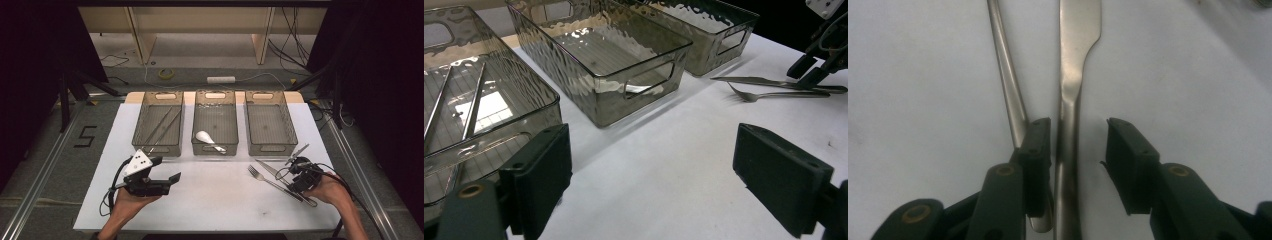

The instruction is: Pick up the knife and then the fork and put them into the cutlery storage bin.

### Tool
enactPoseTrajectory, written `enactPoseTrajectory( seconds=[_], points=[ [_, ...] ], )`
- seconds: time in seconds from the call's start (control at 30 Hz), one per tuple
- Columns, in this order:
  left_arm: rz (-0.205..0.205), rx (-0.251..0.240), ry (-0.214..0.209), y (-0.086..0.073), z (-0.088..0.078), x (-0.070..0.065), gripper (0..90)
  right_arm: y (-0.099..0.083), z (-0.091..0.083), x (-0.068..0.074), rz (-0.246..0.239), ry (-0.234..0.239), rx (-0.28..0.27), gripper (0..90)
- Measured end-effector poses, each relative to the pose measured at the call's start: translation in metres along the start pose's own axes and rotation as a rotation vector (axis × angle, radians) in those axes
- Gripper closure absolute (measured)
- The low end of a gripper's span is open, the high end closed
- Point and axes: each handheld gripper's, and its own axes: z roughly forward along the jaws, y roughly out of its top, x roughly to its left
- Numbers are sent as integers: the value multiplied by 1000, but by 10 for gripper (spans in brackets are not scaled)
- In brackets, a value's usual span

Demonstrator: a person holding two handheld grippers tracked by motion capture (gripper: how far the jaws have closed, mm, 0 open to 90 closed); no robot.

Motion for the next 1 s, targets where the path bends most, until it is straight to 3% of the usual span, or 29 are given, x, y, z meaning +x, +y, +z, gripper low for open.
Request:
enactPoseTrajectory(
  seconds=[0.17, 0.57, 1.0],
  points=[
    [1, 1, 0, 0, 0, 0, 153, 2, 4, 0, -6, -5, 27, 672],
    [3, 2, 1, 0, 0, 0, 153, 4, 5, 1, -19, 24, 37, 783],
    [-2, 1, 3, 0, 0, 1, 153, 6, 4, 2, -36, 24, 53, 806]
  ],
)
